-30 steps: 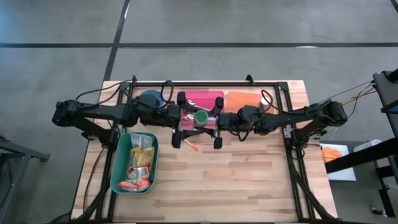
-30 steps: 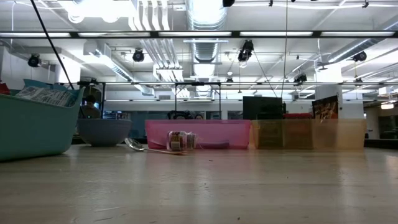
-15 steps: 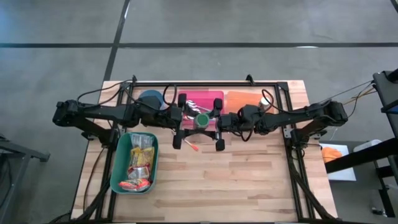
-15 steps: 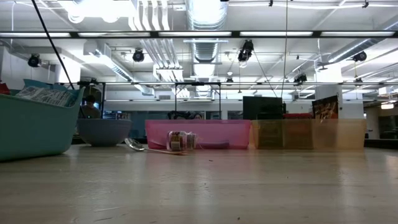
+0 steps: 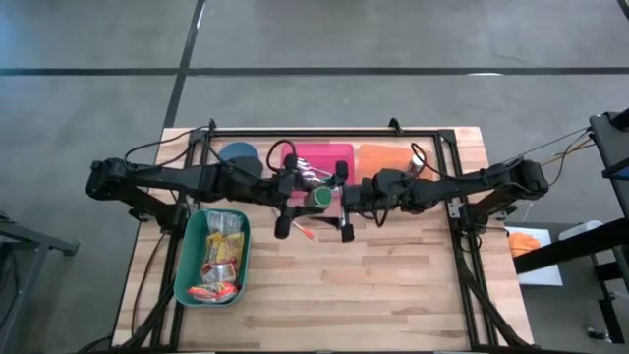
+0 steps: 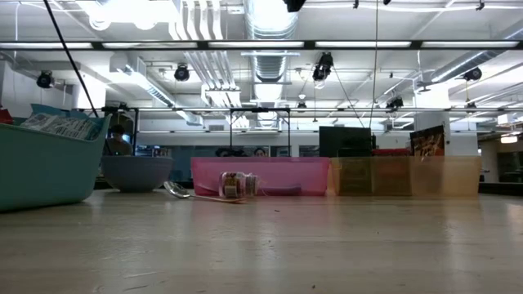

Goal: Pick & Place Food Item
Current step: Put the green spice bottle into the orange bin

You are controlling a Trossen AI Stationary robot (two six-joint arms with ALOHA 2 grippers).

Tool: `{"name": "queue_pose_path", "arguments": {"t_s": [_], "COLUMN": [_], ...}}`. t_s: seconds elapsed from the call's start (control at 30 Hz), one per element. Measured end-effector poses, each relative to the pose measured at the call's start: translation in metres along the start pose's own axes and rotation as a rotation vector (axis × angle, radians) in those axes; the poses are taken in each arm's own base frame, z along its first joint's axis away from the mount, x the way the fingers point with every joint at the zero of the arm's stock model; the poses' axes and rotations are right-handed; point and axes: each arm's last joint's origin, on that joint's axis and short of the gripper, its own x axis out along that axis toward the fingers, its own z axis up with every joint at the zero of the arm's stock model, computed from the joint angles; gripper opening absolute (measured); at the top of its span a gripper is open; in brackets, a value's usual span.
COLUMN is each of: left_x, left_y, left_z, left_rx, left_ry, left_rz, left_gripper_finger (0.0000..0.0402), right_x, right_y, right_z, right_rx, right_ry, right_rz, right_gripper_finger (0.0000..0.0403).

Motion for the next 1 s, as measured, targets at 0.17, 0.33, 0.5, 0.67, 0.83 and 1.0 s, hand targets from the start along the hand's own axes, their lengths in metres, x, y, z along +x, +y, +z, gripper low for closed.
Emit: {"name": "queue_pose_path", "arguments": {"t_s": [0.17,0.33,0.5,0.67,0.83,1.0], "left_x": [-0.009,-0.013,-0.005,0.009,0.013,0.013], "left_y": [0.002,0.003,0.004,0.003,0.003,0.001], "left_z": [-0.004,-0.014,-0.03,-0.039,-0.042,-0.042], "left_rx": [-0.029,-0.052,-0.085,-0.065,-0.048,-0.049], "left_ry": [0.142,0.281,0.399,0.443,0.458,0.452], "left_rz": [0.072,0.121,0.223,0.217,0.213,0.19], "left_gripper_finger": [0.0186,0.0186,0.0186,0.0186,0.0186,0.0186], "right_x": [-0.009,-0.021,-0.023,-0.012,0.001,0.012], "right_y": [-0.004,-0.005,-0.013,-0.021,-0.026,-0.025], "right_z": [0.007,0.009,0.033,0.054,0.056,0.051], "right_rx": [-0.002,0.008,0.028,0.023,0.017,-0.006], "right_ry": [0.056,0.174,0.318,0.477,0.601,0.639], "right_rz": [-0.073,-0.093,-0.087,-0.07,-0.062,-0.039], "right_gripper_finger": [0.0372,0.0379,0.038,0.0381,0.0382,0.0382]}}
